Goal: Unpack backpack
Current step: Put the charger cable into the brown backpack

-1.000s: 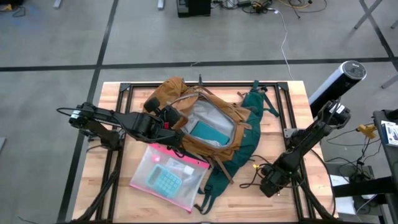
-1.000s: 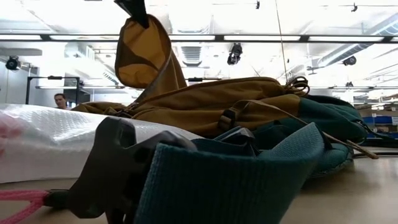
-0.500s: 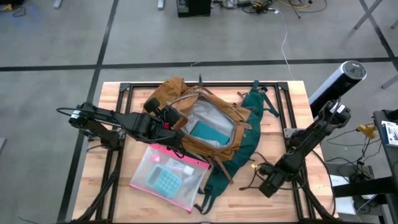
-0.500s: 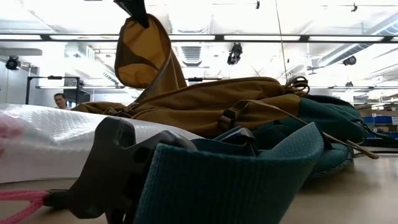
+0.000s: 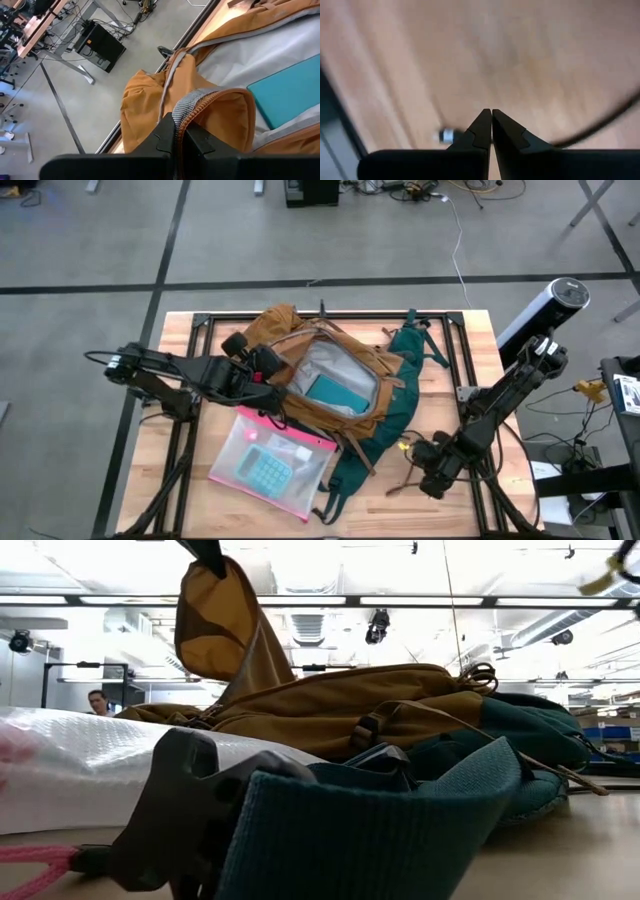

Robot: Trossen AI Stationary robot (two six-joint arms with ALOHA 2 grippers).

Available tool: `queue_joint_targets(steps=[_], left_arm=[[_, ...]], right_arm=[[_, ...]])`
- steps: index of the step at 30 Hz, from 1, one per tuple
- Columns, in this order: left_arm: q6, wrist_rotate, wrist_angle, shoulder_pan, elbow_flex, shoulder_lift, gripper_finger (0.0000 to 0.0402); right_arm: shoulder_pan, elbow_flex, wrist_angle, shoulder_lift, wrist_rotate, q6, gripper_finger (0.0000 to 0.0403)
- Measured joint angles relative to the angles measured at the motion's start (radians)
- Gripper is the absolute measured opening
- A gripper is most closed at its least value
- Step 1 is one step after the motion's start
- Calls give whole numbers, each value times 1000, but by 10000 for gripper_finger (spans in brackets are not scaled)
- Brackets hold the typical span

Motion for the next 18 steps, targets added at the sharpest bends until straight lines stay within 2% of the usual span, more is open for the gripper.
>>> queue_joint_targets(steps=[8,11,18], left_arm=[[-3,8,-5,-6,0,-6,0],[-3,8,-9,-6,-1,-7,0],[-3,8,-17,-6,-1,-7,0]], right_arm=[[109,3,69,31,-14,-565,7],[125,3,73,77,-13,-664,33],[131,6,130,195,0,-816,125]])
